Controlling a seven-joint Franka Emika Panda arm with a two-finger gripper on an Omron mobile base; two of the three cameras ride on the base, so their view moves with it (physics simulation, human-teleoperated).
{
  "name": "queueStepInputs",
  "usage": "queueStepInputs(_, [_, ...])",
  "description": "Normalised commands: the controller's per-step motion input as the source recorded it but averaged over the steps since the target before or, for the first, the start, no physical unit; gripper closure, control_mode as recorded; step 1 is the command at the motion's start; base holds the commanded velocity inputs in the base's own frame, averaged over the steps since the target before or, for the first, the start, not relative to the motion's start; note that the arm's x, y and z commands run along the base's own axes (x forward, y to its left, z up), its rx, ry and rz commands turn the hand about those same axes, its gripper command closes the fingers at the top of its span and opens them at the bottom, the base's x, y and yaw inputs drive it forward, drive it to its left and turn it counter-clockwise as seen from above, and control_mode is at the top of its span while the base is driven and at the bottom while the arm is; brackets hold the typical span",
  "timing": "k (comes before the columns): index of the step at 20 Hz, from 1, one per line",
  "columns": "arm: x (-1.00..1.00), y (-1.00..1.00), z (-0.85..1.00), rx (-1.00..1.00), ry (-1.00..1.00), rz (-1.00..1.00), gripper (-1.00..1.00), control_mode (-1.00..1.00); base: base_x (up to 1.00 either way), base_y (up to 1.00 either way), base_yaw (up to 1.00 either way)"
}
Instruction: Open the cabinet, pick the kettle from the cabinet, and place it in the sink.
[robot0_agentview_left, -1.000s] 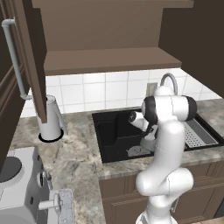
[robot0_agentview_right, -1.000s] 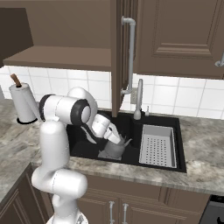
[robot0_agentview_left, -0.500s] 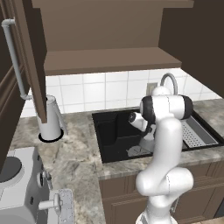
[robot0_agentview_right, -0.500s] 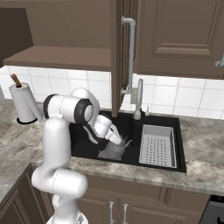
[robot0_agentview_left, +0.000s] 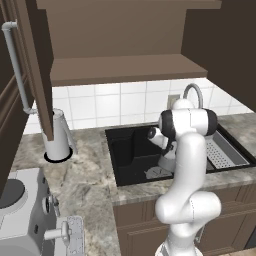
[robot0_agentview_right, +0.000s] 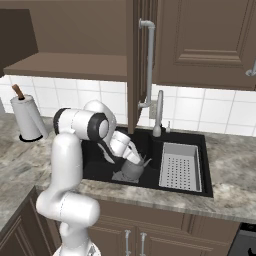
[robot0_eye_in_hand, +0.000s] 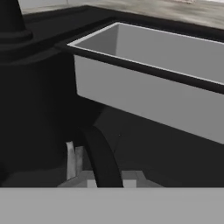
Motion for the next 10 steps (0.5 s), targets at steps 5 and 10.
queueStepInputs(5, [0.0,0.0,-0.29,0.01,-0.14,-0.03,1.0,-1.0,0.0,0.0,0.0])
queueStepInputs(10, [-0.06,-0.01,-0.27,0.0,-0.16,-0.07,1.0,-1.0,0.0,0.0,0.0])
